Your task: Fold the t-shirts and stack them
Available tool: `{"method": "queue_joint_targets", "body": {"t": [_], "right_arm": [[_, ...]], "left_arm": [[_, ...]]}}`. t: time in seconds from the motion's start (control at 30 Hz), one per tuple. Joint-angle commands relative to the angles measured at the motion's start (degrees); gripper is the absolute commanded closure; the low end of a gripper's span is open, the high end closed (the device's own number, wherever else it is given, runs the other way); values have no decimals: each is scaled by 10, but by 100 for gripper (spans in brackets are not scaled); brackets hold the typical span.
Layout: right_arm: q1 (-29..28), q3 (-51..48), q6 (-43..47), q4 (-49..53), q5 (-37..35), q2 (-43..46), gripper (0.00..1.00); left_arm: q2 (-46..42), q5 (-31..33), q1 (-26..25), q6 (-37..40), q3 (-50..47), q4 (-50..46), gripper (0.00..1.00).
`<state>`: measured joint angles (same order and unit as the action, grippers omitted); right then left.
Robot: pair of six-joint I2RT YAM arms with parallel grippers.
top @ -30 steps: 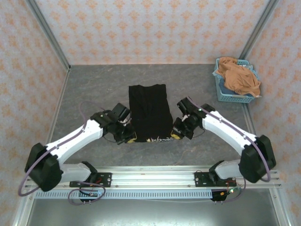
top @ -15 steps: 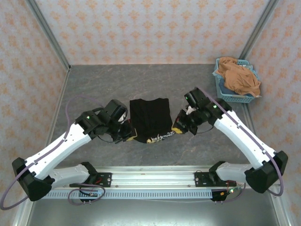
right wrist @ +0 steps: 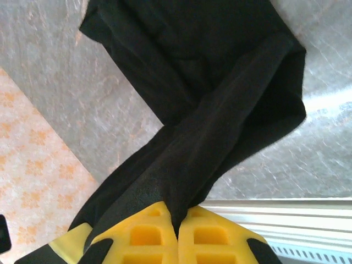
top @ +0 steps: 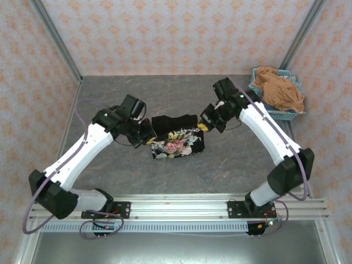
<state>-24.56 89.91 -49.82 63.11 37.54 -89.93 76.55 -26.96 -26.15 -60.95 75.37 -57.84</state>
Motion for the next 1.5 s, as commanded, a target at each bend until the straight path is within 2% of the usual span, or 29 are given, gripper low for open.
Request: {"method": "queue_joint_targets", "body": {"t": [0.0, 0.13, 0.23, 0.3, 0.33, 0.4, 0.43, 0.47, 0.53, 0.6, 0.7, 0.8, 0.9, 1.0, 1.07, 1.17, 1.27, 1.4, 1.47], "right_arm": [[15, 51, -9, 16, 1, -53, 100], [31, 105, -7, -10, -10, -136, 100], [40, 163, -10, -25, -22, -216, 100], [43, 205, -11, -34, -35, -271, 100], [45, 232, -9, -42, -39, -302, 94], [50, 287, 0, -57, -45, -355, 72], [52, 323, 11, -56, -51, -379, 59], [54, 366, 24, -35, -71, -402, 51], [56, 449, 48, 30, -113, -433, 40], [54, 485, 71, 68, -142, -430, 33], [45, 389, 97, 39, -185, -343, 33], [38, 195, 96, -55, -189, -211, 35], [35, -11, 72, -172, -160, -78, 46], [30, -196, 41, -317, -105, 43, 46], [29, -309, 11, -411, -75, 118, 42], [27, -405, -25, -469, -54, 189, 38], [28, -442, -34, -460, -57, 219, 38], [30, -464, -37, -447, -60, 255, 38], [32, -468, -36, -438, -57, 261, 38]], "left_arm": [[47, 1, 27, 21, 37, -2, 100], [132, 4, 63, 42, 76, 3, 100], [208, 7, 88, 55, 108, 44, 100], [269, 15, 104, 71, 148, 65, 92], [303, 14, 114, 79, 175, 73, 88], [370, 19, 129, 87, 229, 62, 78], [390, 30, 135, 92, 258, 48, 68], [398, 44, 138, 96, 282, 39, 55], [378, 61, 138, 101, 300, 44, 37], [334, 74, 135, 99, 280, 58, 32], [241, 76, 124, 73, 199, 57, 33], [138, 51, 91, 1, 52, 114, 36], [60, 29, 27, -114, -89, 221, 42], [25, 49, -51, -213, -175, 333, 43], [22, 83, -95, -266, -213, 392, 41], [45, 116, -148, -340, -251, 488, 37], [84, 137, -191, -410, -275, 573, 33], [128, 172, -225, -467, -275, 606, 23], [148, 195, -237, -490, -271, 617, 21]]}}
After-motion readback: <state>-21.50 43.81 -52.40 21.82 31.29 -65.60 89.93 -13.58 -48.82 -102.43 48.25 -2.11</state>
